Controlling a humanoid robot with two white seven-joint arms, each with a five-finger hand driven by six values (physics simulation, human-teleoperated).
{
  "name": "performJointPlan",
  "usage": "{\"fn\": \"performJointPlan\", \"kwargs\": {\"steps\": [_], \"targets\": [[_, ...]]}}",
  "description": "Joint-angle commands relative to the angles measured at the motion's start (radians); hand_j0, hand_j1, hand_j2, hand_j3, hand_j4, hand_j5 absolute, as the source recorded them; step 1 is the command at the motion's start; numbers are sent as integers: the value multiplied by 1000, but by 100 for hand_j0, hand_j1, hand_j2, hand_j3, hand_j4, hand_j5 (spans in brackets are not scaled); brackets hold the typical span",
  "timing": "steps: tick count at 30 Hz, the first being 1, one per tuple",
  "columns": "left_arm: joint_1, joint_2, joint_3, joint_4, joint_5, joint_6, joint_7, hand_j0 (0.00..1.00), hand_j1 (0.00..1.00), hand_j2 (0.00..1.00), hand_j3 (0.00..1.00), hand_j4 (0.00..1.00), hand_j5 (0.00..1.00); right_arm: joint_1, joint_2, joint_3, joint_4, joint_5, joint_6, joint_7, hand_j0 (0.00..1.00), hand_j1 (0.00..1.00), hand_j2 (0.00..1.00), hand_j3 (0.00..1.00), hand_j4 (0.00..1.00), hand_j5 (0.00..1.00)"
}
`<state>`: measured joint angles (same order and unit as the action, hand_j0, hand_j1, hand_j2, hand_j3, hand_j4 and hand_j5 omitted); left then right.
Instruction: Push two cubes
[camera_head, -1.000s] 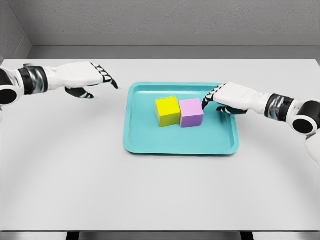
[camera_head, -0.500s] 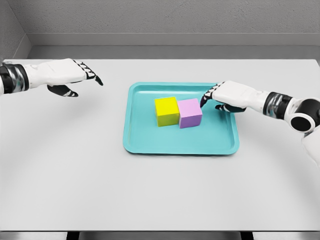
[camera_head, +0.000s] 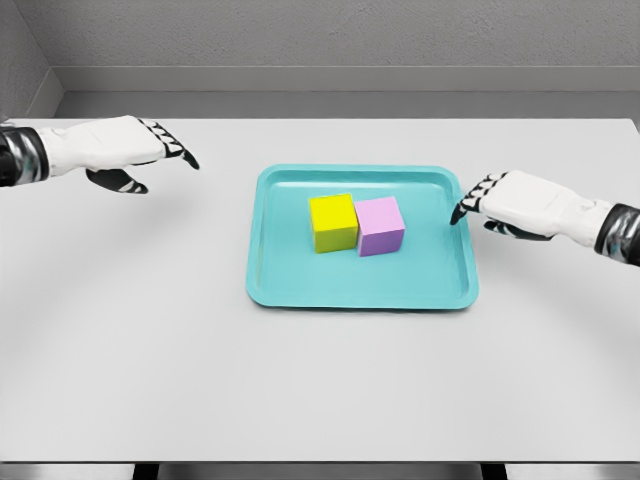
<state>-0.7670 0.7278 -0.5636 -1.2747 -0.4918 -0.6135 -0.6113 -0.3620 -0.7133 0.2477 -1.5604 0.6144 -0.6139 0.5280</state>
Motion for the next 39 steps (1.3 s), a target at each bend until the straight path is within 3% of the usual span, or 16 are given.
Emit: {"fn": "performJointPlan", "kwargs": {"steps": [1,7,14,17,24,28,36,39], "targets": [[0,5,1,1,13,3,0,81,81,81,81,81,81,3,-29,-31,-82,-33,3,1,61,61,61,61,61,61],[0,7,1,5,13,3,0,81,81,81,81,81,81,55,-37,-4,-178,-64,3,3,60,60,60,60,60,60],[2,33,8,5,15,3,0,84,84,84,84,84,84,54,2,102,-187,-70,3,3,60,60,60,60,60,60],[2,48,10,6,29,3,0,100,100,100,100,100,100,48,0,117,-184,-131,3,6,60,60,60,60,60,60],[2,68,11,6,41,3,0,100,100,100,100,100,100,43,2,179,-173,-143,3,18,60,60,60,60,60,60],[2,85,22,12,41,3,0,100,100,100,100,100,100,18,40,189,-92,-137,3,26,60,60,60,60,60,60],[15,88,25,24,39,3,0,100,100,100,100,100,100,5,57,229,-86,-133,3,27,60,60,60,60,60,60],[15,90,28,37,39,3,0,100,100,100,100,100,100,-8,71,240,-47,-131,3,27,60,60,60,60,60,60]]}}
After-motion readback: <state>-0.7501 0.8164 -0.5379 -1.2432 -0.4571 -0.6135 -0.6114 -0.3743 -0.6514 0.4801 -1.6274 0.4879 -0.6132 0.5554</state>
